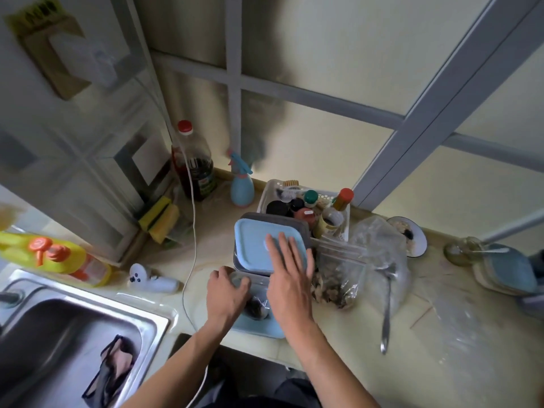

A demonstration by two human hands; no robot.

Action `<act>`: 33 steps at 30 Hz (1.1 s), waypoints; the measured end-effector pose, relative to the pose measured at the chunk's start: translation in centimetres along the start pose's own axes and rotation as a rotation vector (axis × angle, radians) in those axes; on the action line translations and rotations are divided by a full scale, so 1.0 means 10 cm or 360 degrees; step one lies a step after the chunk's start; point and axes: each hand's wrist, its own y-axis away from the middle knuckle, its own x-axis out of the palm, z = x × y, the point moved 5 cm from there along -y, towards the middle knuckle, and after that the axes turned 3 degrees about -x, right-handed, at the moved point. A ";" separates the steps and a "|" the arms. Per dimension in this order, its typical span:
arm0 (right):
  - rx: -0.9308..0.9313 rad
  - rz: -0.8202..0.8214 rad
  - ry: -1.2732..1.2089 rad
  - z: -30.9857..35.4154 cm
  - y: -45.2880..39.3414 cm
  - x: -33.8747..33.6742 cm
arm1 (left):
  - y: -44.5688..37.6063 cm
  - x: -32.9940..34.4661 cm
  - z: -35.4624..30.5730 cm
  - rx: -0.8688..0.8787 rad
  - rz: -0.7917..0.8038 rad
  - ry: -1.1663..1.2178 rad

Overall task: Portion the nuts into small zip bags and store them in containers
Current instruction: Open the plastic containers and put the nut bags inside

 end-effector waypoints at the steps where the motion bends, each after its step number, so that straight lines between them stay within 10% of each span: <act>1: -0.0005 -0.0039 0.0013 0.06 0.14 -0.03 | 0.00 -0.02 0.00 -0.0021 0.0069 0.0125; 10: 0.0149 0.0336 0.0210 0.18 0.99 0.40 | 0.01 -0.21 0.09 -0.0329 0.0351 0.1038; 18: 0.0171 0.0325 -0.0015 0.26 1.02 0.51 | -0.04 -0.15 0.22 0.0073 0.0348 0.0552; 28: 0.1117 0.0365 -0.0354 -0.29 0.63 0.59 | 0.09 -0.11 0.10 0.0523 0.0219 0.0119; 33: 0.1128 0.0393 -0.0154 -0.27 0.64 0.65 | 0.12 -0.05 0.05 0.0689 0.0177 -0.0290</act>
